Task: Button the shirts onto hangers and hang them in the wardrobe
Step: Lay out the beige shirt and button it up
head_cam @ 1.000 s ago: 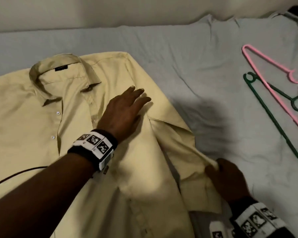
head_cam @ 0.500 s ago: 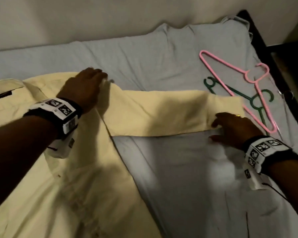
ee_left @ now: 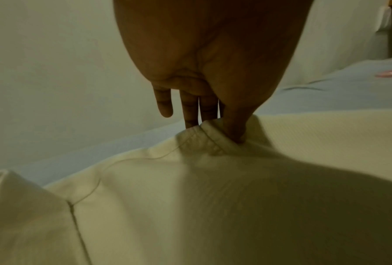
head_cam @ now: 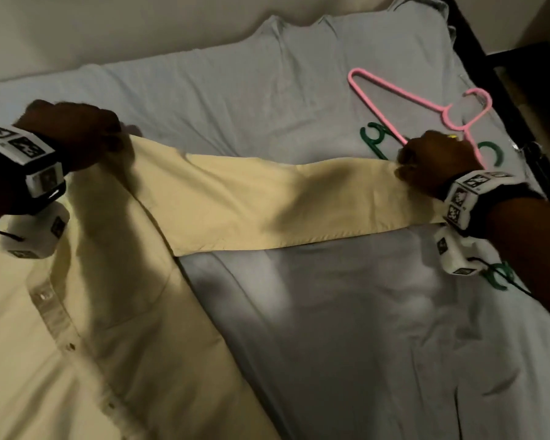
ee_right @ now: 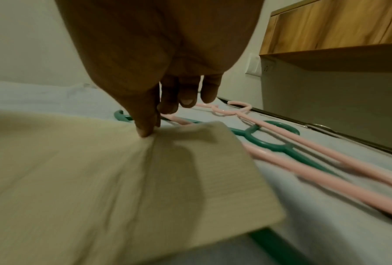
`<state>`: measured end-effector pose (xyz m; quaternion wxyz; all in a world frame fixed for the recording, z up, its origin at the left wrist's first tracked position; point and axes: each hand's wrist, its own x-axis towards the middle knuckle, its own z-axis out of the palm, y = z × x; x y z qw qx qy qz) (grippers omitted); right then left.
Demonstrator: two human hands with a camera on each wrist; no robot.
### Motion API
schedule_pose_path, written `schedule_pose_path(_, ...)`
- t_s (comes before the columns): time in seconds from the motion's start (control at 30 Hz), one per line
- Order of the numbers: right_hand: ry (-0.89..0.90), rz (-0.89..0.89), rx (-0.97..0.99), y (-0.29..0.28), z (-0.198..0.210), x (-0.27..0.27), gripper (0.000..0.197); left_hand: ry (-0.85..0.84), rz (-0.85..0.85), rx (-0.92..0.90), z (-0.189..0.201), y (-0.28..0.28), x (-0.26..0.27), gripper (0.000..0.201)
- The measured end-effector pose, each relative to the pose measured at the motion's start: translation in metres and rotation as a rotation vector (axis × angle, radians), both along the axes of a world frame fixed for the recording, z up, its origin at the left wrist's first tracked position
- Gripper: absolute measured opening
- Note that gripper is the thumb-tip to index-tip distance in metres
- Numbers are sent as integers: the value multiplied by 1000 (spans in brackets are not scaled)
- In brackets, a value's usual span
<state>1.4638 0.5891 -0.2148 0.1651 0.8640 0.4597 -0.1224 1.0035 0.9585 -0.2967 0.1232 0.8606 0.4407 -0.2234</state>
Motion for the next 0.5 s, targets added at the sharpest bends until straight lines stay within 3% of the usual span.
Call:
schedule_pose_path(0.1, 32, -7, -64, 0, 1, 9, 33, -28, 38, 53, 26, -17, 2, 16)
schedule_pose_path(0.2, 87, -36, -21, -1, -1, 21, 19, -37, 17, 74, 41, -37, 14, 20)
schedule_pose_path(0.37, 155, -190, 245, 6, 18, 48, 18, -151, 110, 163, 44, -19, 8, 14)
schedule_pose_path(0.5, 128, -205, 321, 26, 17, 58, 17, -198, 178, 180, 61, -28, 19, 18)
